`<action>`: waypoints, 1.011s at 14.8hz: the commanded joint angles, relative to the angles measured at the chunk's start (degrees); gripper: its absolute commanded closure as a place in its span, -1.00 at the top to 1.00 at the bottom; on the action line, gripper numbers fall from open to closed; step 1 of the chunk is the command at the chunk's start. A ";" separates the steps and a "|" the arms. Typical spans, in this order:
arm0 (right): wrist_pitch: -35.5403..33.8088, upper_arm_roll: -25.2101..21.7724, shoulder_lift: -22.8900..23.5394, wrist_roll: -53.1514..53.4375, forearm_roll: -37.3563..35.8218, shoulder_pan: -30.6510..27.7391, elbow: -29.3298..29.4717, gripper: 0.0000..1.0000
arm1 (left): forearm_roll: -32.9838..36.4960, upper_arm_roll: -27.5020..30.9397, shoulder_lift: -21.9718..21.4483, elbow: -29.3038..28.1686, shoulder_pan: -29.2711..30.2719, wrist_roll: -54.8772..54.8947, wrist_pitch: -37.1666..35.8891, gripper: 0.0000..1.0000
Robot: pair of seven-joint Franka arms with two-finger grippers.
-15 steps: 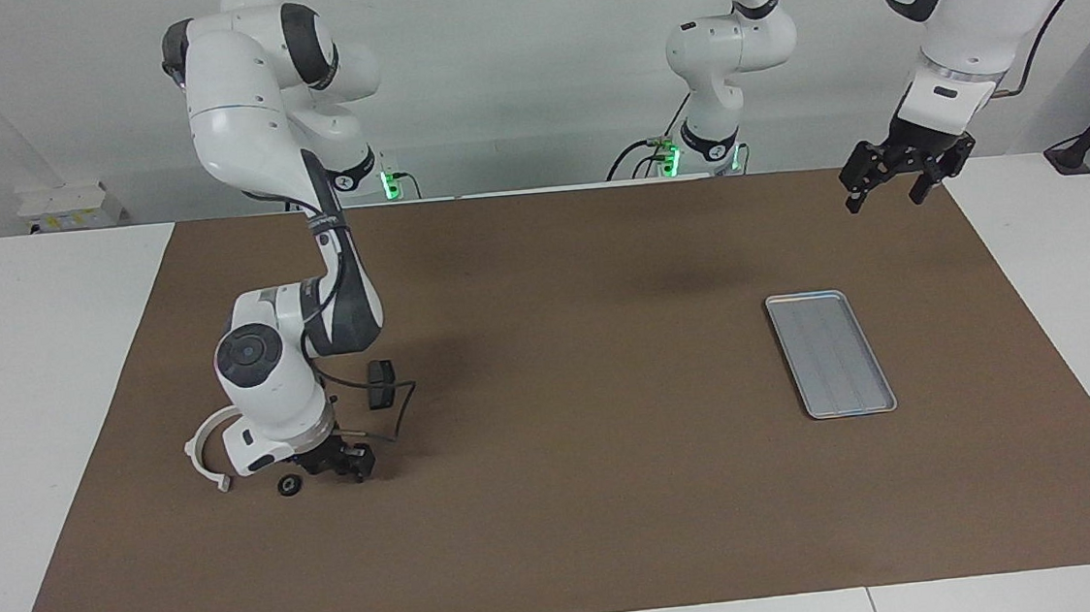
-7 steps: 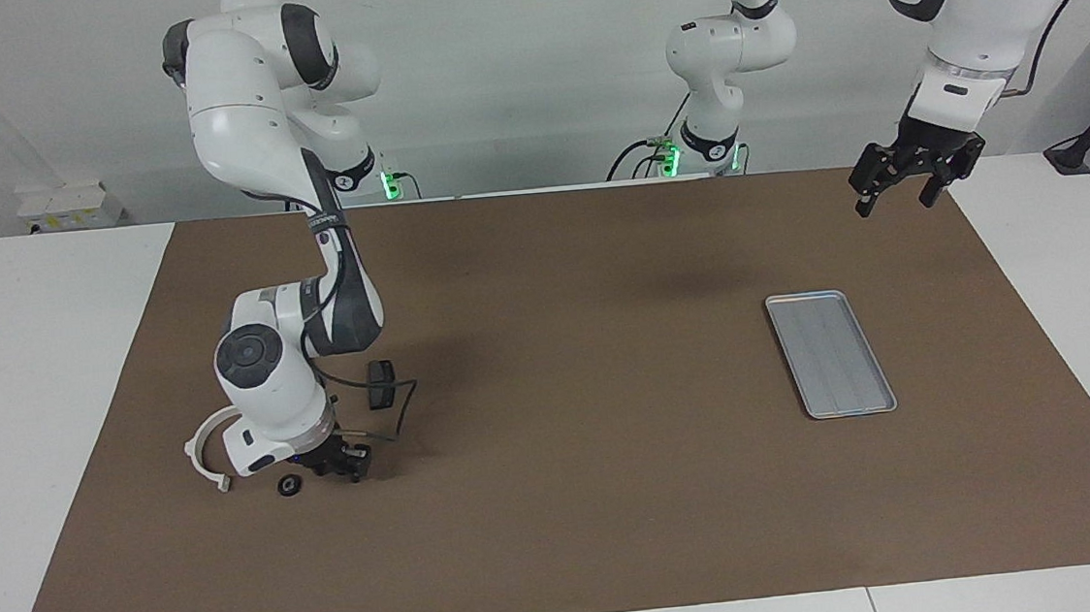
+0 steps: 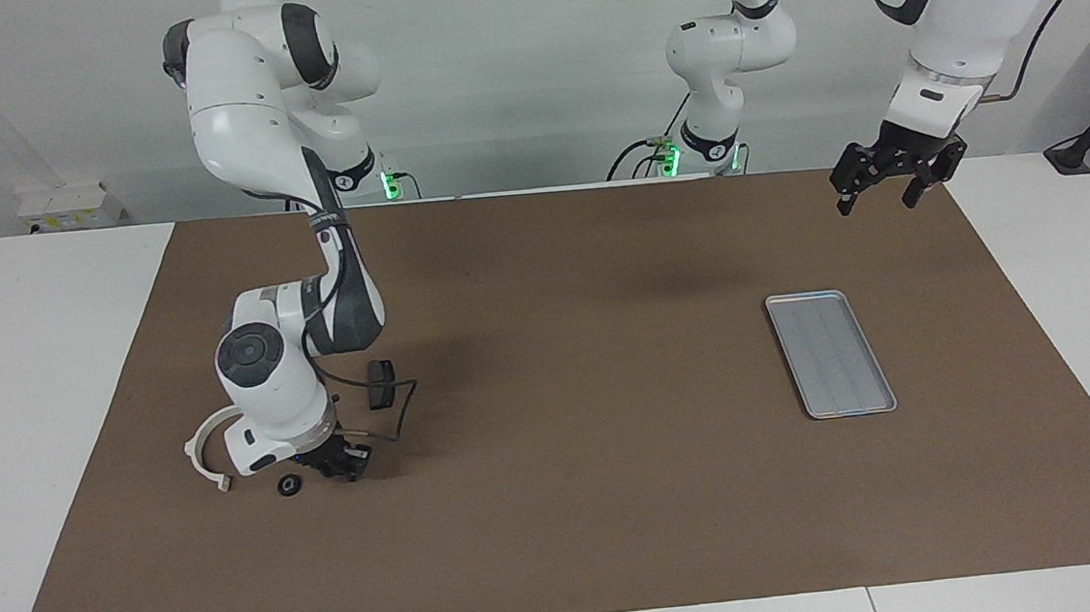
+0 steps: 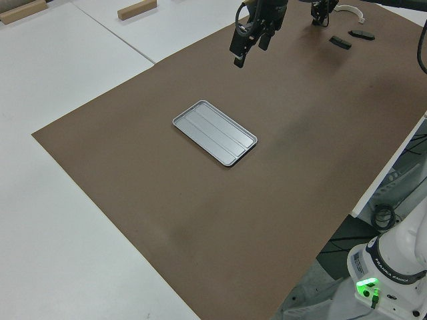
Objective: Pick bearing gear from pile to tray
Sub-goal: 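Grasp the small black ring with the right gripper and lift it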
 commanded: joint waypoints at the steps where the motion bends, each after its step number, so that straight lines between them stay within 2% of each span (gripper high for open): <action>1: -0.84 -0.06 0.85 1.25 -0.32 -0.35 0.15 -1.00 | 0.56 0.42 -2.18 -2.28 -0.81 1.14 -0.16 1.00; 5: -2.85 -0.15 -0.12 0.02 -1.38 -0.62 0.94 -1.00 | 0.56 0.42 -3.24 -4.31 -0.81 1.05 0.19 1.00; 7: -11.43 0.11 -2.75 -3.05 -1.38 -0.62 4.70 -1.00 | 0.55 0.51 -3.24 -4.57 -0.73 1.05 0.54 1.00; 9: -25.56 0.72 -5.03 -4.20 -1.38 0.52 12.33 -1.00 | 0.55 0.51 -3.68 -6.14 -0.73 1.05 1.85 1.00; 11: -34.91 1.69 -6.79 -3.24 -0.68 3.76 17.71 -1.00 | 0.55 0.51 -3.94 -7.12 -0.81 0.96 3.17 1.00; 13: -37.84 1.61 -8.99 3.49 1.15 7.98 19.22 -1.00 | 0.64 0.42 -3.94 -8.43 -0.99 0.44 4.84 1.00; 15: -38.02 1.61 -10.49 14.81 5.63 12.89 19.14 -1.00 | 0.55 0.42 -3.86 -9.49 -2.74 -0.44 5.99 1.00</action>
